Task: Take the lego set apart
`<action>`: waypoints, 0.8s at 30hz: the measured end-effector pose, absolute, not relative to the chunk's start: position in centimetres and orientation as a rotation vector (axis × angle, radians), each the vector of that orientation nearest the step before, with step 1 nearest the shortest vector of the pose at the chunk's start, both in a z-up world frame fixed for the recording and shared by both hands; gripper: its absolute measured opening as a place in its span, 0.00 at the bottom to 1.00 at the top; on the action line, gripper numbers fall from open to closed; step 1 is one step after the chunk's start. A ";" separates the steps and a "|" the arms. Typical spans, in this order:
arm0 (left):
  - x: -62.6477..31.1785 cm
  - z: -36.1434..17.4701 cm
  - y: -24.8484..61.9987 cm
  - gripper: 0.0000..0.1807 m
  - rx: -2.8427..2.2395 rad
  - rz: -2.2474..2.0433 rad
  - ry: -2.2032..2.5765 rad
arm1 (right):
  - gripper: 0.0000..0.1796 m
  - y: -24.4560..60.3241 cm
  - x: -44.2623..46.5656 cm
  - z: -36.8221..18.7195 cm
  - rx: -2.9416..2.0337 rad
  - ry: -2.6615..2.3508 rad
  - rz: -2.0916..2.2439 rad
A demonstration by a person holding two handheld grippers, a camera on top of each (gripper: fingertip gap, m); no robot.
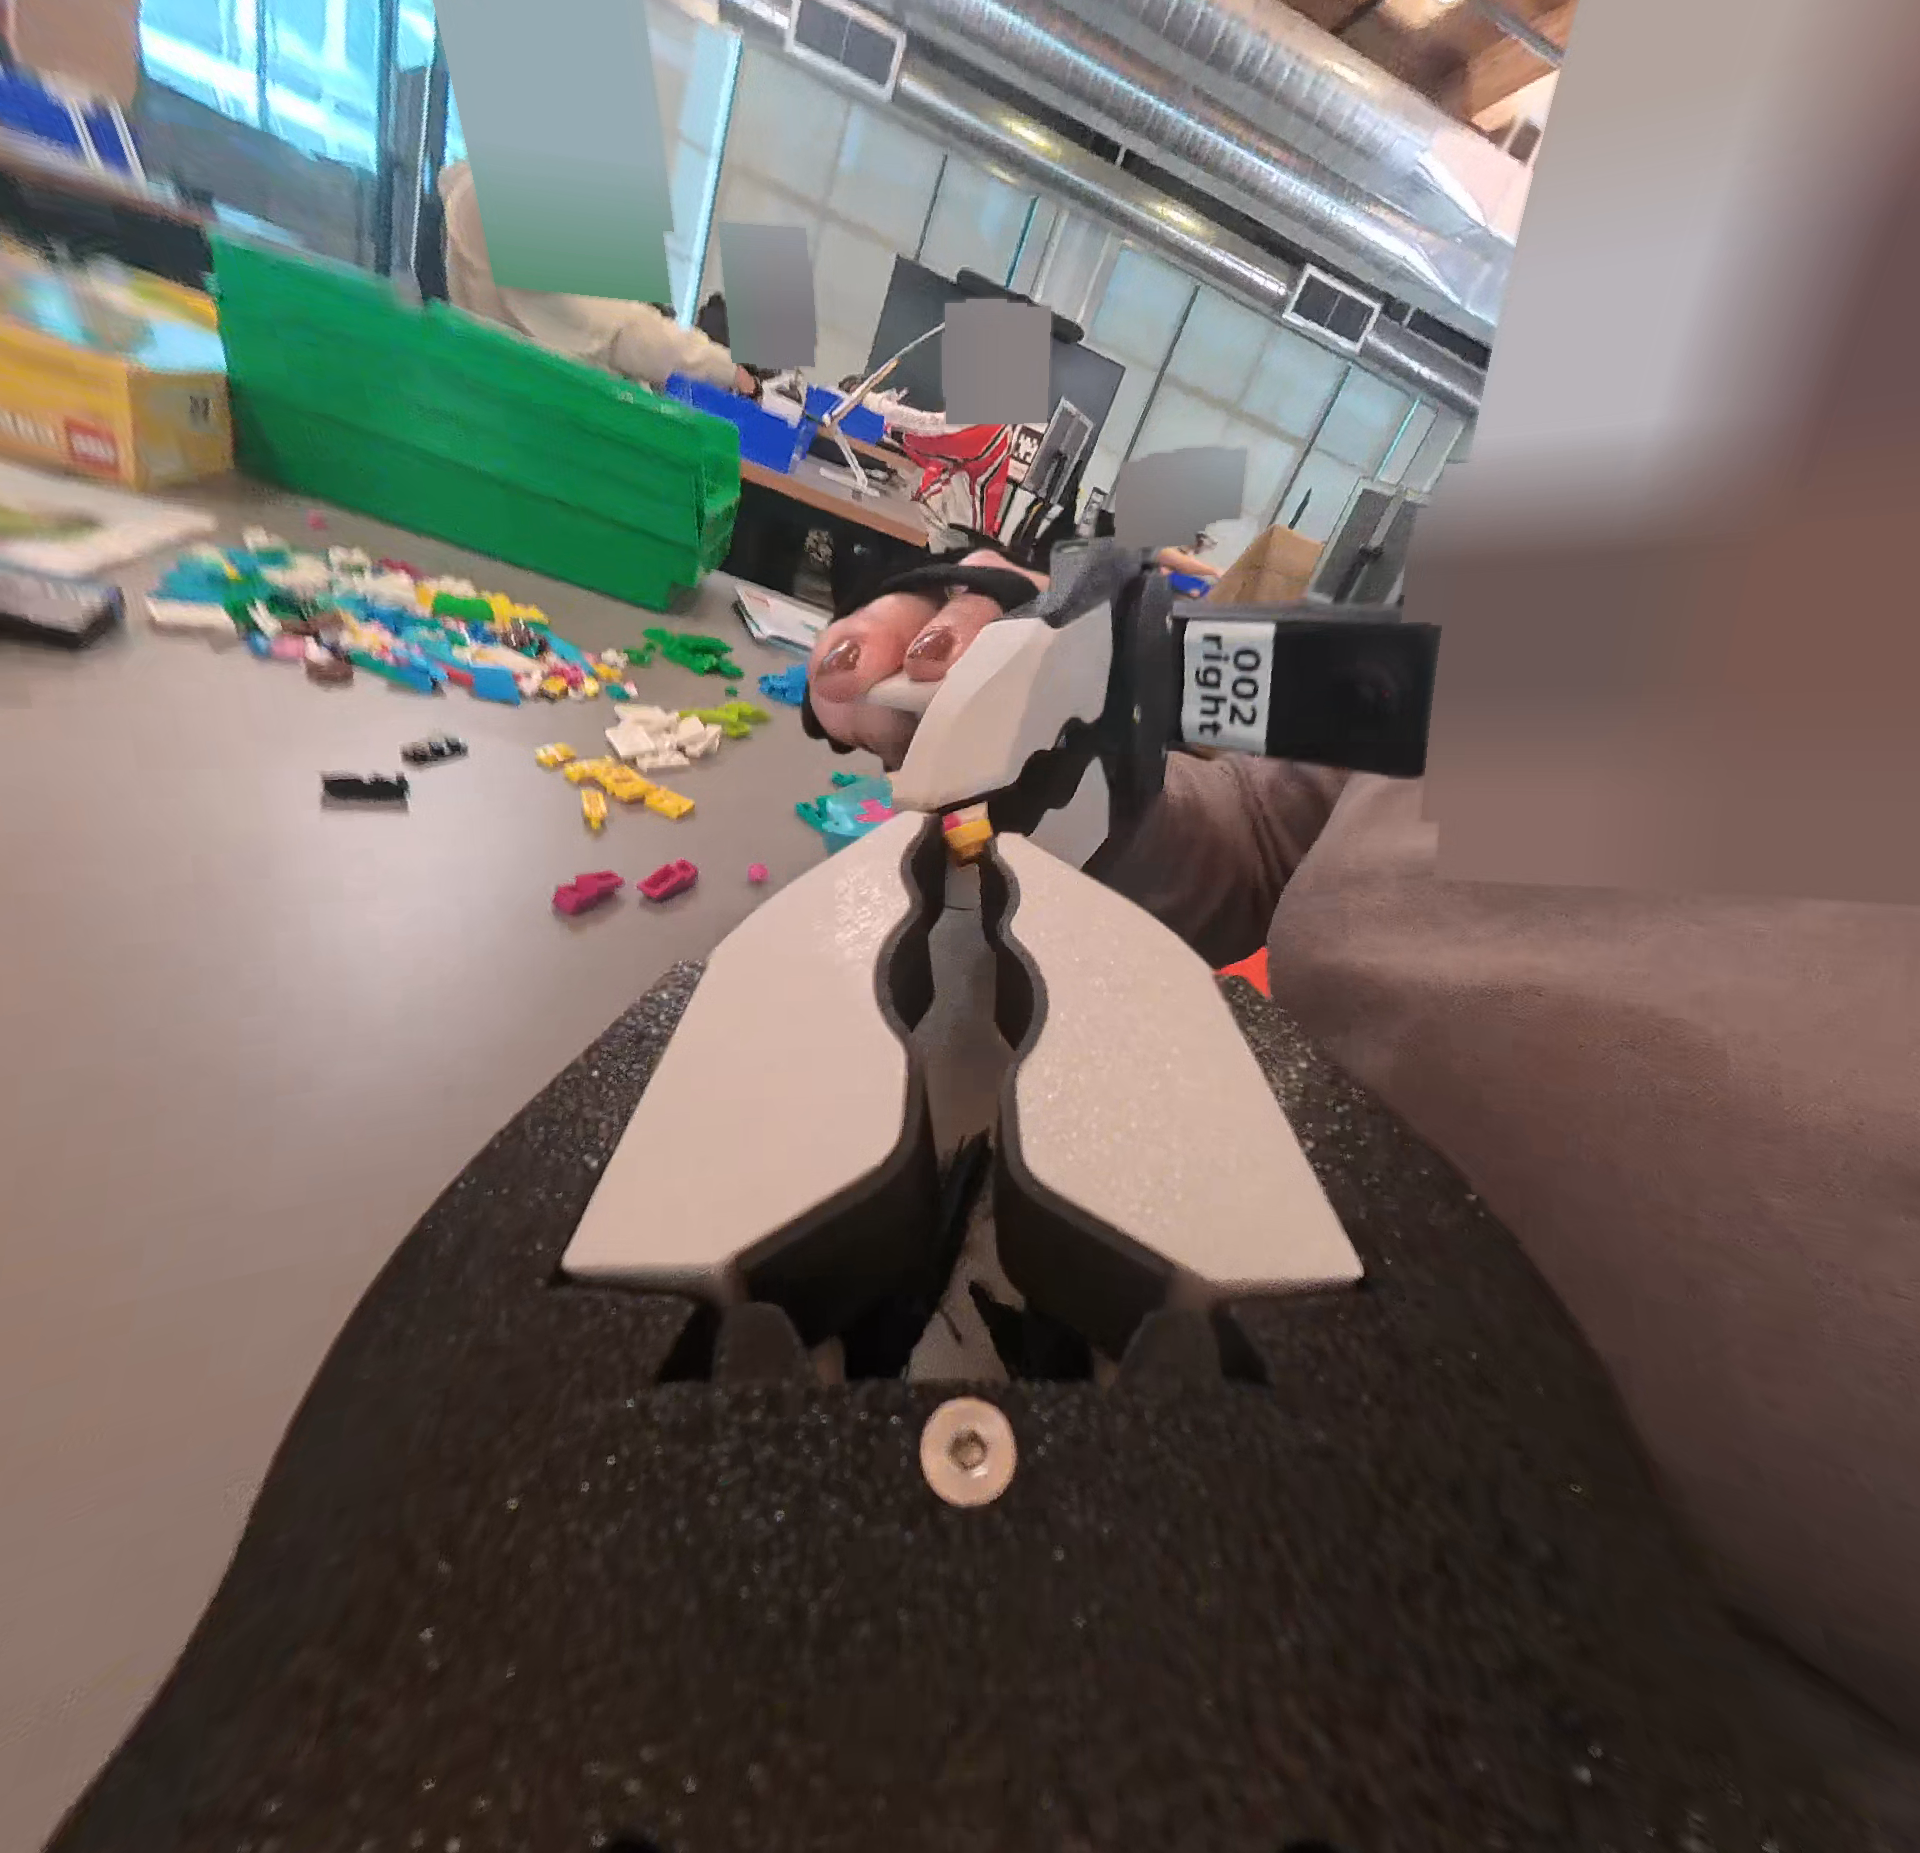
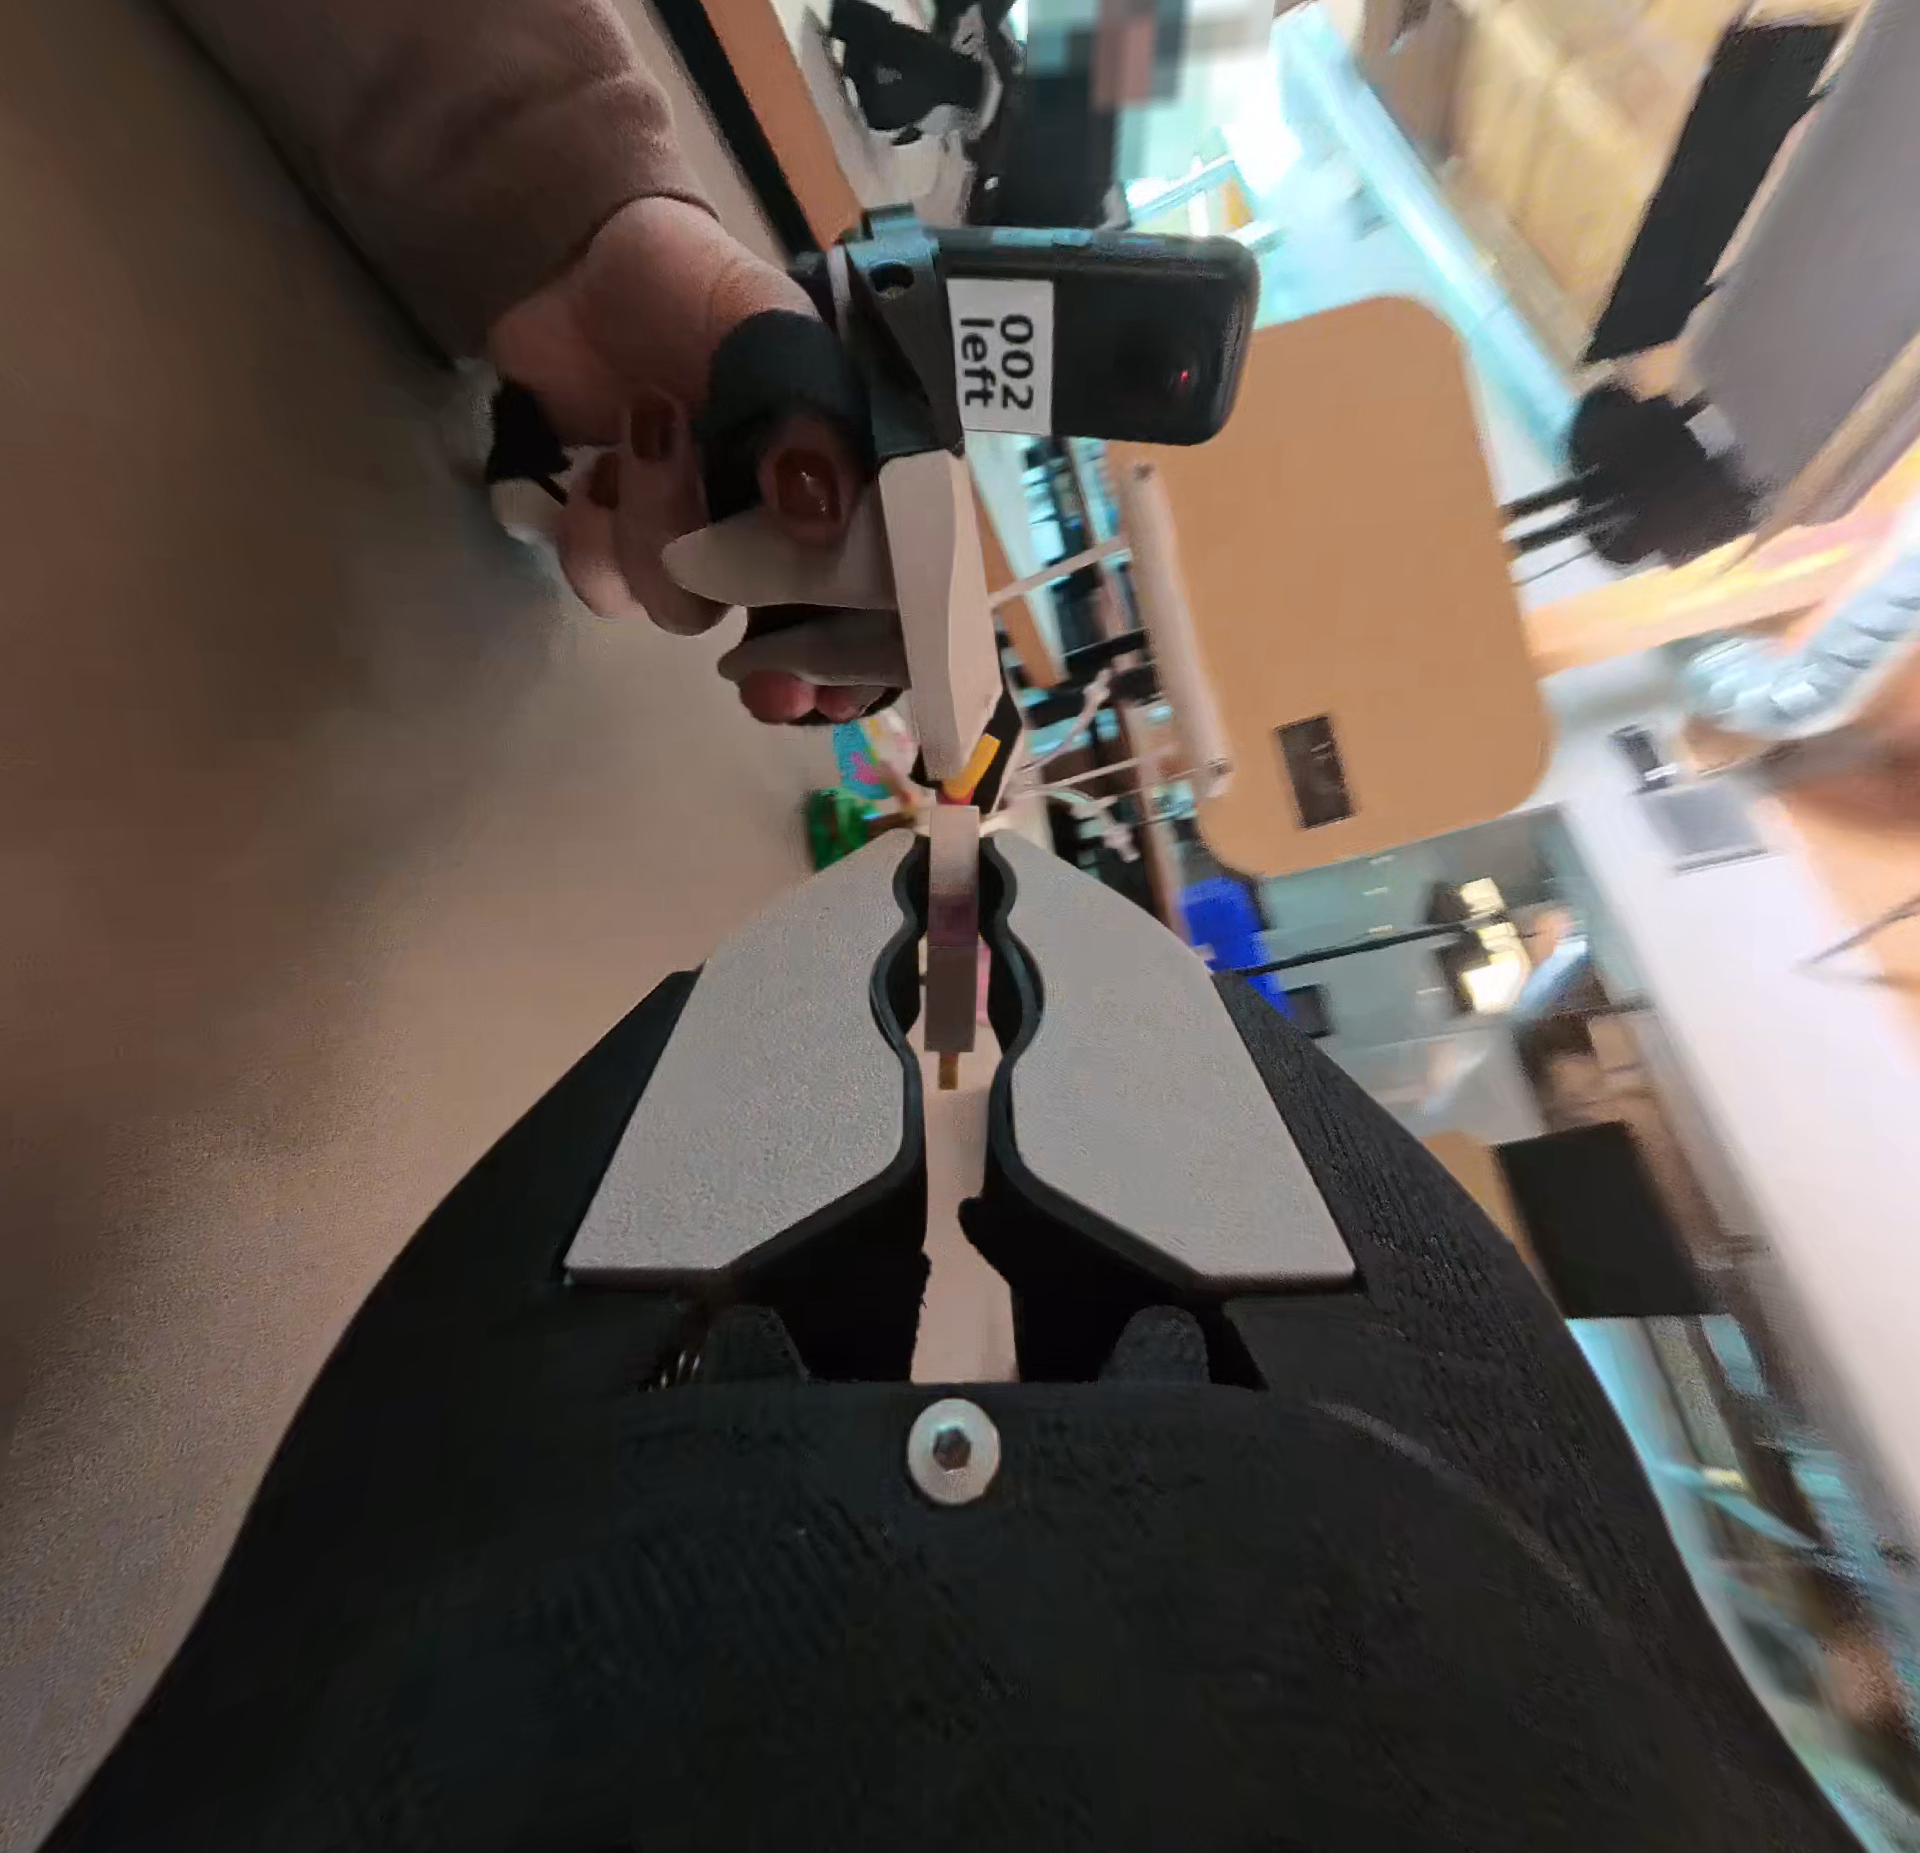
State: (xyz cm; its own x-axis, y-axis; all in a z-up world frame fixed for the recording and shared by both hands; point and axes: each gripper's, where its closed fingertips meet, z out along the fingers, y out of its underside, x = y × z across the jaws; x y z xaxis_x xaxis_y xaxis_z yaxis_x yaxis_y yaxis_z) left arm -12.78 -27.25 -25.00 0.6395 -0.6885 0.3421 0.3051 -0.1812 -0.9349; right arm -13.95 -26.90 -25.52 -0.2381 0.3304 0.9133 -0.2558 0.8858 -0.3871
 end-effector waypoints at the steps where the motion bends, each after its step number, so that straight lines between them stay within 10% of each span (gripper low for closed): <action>1: -12.7 -24.8 -27.4 0.03 -1.489 -0.860 0.374 | 0.04 -27.0 -13.8 -25.2 -0.013 -1.682 0.503; 24: -12.5 -24.9 -27.1 0.03 -1.437 -0.675 0.437 | 0.04 -26.9 -13.5 -25.1 -0.044 -1.632 0.538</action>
